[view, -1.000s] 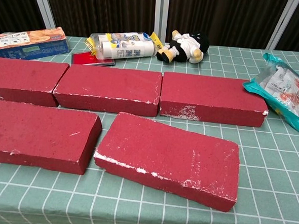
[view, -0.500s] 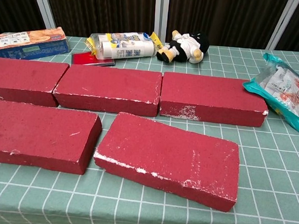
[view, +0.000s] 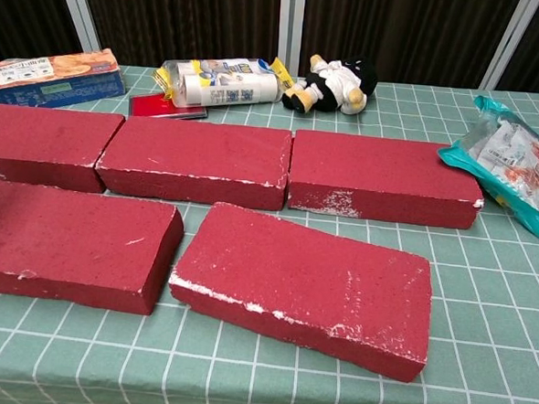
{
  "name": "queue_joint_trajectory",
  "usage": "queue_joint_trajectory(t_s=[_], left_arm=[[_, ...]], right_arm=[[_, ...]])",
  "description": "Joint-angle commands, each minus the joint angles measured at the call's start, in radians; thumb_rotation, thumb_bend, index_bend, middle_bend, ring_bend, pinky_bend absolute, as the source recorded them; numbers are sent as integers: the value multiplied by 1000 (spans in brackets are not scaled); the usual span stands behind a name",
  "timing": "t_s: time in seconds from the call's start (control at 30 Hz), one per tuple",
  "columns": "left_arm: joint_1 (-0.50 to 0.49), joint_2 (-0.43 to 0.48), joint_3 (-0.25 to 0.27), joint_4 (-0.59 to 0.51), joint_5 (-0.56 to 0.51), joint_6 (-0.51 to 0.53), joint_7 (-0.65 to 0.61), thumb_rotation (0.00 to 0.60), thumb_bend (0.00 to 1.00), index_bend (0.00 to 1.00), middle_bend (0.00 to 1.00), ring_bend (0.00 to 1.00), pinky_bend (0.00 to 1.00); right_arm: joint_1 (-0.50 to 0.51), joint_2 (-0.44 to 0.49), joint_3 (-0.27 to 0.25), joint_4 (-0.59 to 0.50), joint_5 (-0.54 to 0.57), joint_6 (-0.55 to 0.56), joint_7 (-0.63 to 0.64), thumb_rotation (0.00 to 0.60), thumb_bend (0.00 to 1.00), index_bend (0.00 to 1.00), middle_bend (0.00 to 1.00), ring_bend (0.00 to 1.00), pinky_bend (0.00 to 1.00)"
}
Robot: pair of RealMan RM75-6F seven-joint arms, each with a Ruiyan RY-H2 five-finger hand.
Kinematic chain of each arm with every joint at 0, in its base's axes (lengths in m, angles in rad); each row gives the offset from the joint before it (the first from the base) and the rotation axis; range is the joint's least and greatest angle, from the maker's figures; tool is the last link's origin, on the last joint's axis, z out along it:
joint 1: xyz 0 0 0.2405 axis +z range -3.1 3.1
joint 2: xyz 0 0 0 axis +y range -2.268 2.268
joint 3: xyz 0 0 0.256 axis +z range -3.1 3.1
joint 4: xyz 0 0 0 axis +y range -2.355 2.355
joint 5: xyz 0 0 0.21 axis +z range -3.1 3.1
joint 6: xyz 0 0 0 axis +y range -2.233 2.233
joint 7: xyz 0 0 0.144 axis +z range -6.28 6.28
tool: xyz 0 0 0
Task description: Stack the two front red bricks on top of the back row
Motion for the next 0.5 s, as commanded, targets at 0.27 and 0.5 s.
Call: queue_joint_trajectory(t_s=[0.27,0.5], left_arm=[[-115,-141,-24,-25,-74,-163,113,600,0,44,0,0,32],[-170,-188,-47,-23,-170,-230,179,600,0,41,0,0,23]], right_arm=[[-2,-7,-3,31,17,-14,16,600,151,0,0,0,0],[-3,-8,0,45,25,-16,30,600,151,0,0,0,0]])
